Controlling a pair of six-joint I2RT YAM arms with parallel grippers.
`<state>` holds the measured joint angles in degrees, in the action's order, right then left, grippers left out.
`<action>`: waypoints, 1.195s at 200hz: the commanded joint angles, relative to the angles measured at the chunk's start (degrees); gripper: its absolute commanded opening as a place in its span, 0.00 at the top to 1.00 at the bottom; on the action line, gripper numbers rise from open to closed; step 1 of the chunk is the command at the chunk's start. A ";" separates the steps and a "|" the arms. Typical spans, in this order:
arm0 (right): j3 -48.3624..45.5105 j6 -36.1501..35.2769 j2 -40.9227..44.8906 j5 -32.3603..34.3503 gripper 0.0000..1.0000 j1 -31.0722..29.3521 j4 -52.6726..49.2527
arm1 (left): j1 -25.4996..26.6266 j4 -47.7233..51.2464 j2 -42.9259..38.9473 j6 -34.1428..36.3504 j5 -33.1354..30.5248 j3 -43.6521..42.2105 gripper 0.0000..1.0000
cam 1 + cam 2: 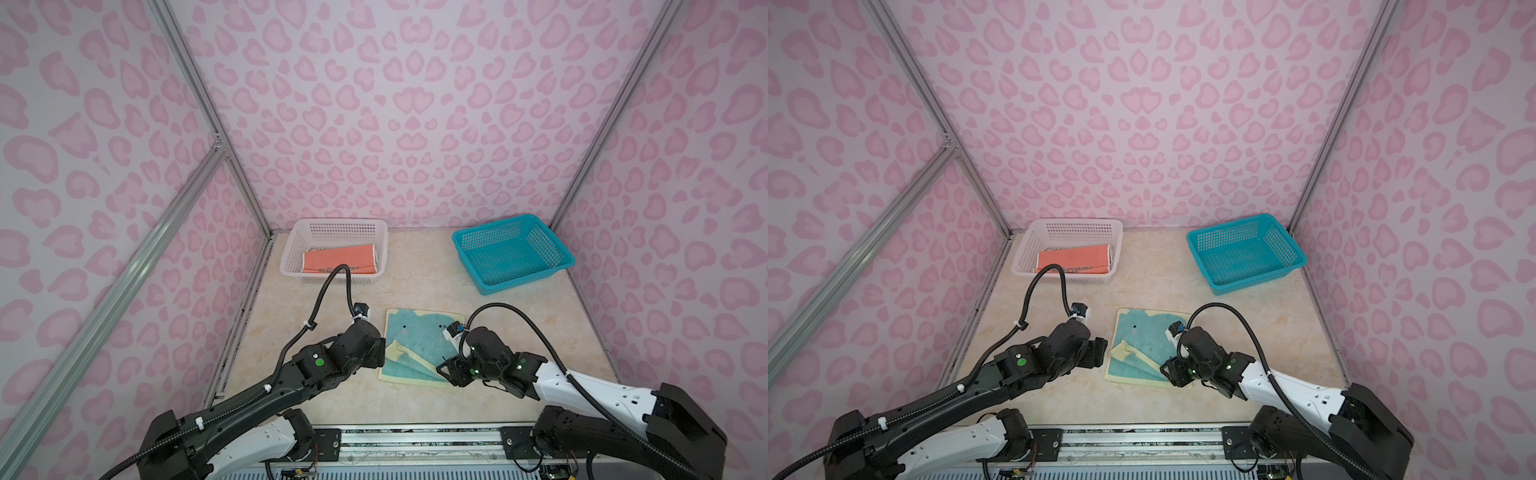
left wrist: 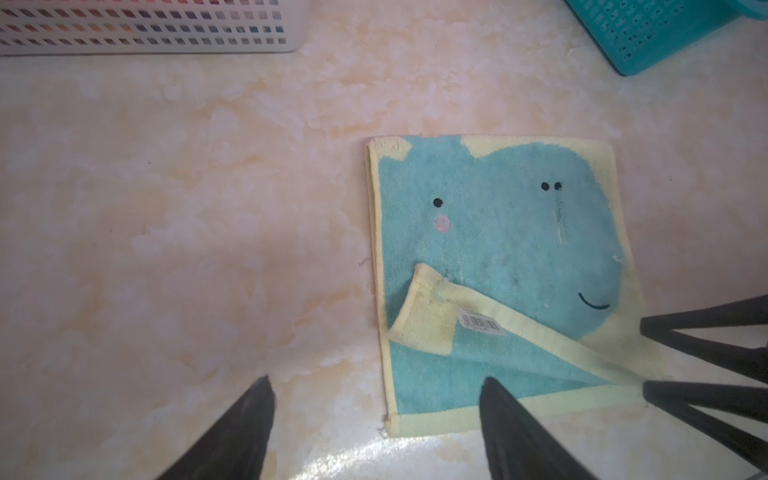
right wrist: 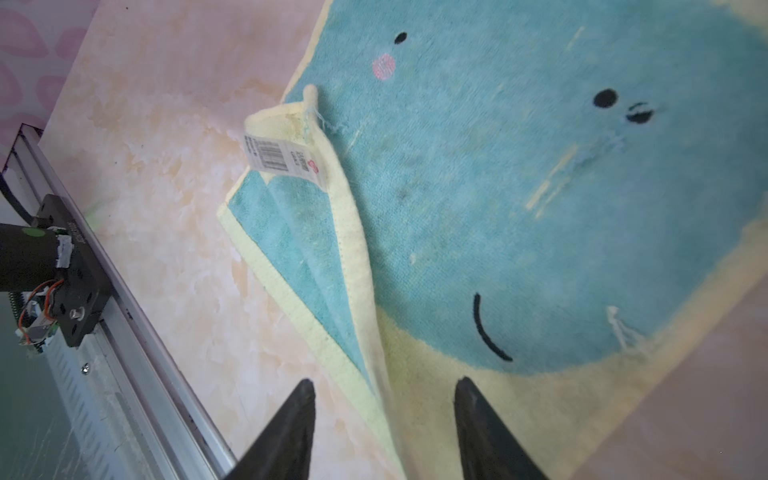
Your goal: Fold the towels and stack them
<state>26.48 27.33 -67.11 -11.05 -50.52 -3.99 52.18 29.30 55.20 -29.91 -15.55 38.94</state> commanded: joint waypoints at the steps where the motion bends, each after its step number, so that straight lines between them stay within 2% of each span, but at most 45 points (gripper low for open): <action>1: 2.62 -2.06 -5.99 -2.73 0.46 -0.02 2.76 | -0.23 1.37 -1.47 -0.59 -2.99 -0.48 0.18; 20: 4.01 -2.57 -11.77 -5.24 0.45 -0.39 5.99 | -0.40 1.22 -2.41 -0.59 -3.08 -0.86 0.12; 46: 6.00 -3.35 -15.28 -6.70 0.45 -1.95 8.50 | -0.66 1.55 -2.58 -0.59 -3.52 -0.79 0.05; 136: 10.94 -9.92 -20.22 -12.64 0.45 -10.32 7.45 | -1.29 1.89 -2.40 0.03 -4.72 -0.73 0.05; 181: 11.50 -10.38 -21.63 -13.38 0.45 -13.31 5.19 | -1.47 1.58 -1.38 0.29 -5.08 -0.83 0.06; 200: 10.94 -10.20 -20.15 -11.61 0.46 -13.38 3.46 | -1.64 0.90 -0.79 0.63 -5.10 -0.79 0.05; 213: 10.36 -9.42 -17.72 -7.93 0.46 -12.73 2.13 | -2.10 -0.12 0.16 1.15 -4.55 -0.38 0.05; 239: 9.45 -7.00 -12.79 -3.24 0.46 -8.28 1.87 | -4.32 -2.85 4.27 2.45 -1.74 1.34 0.03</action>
<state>36.71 17.93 -82.98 -20.62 -61.80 -0.99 49.47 29.95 56.66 -29.17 -19.27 38.50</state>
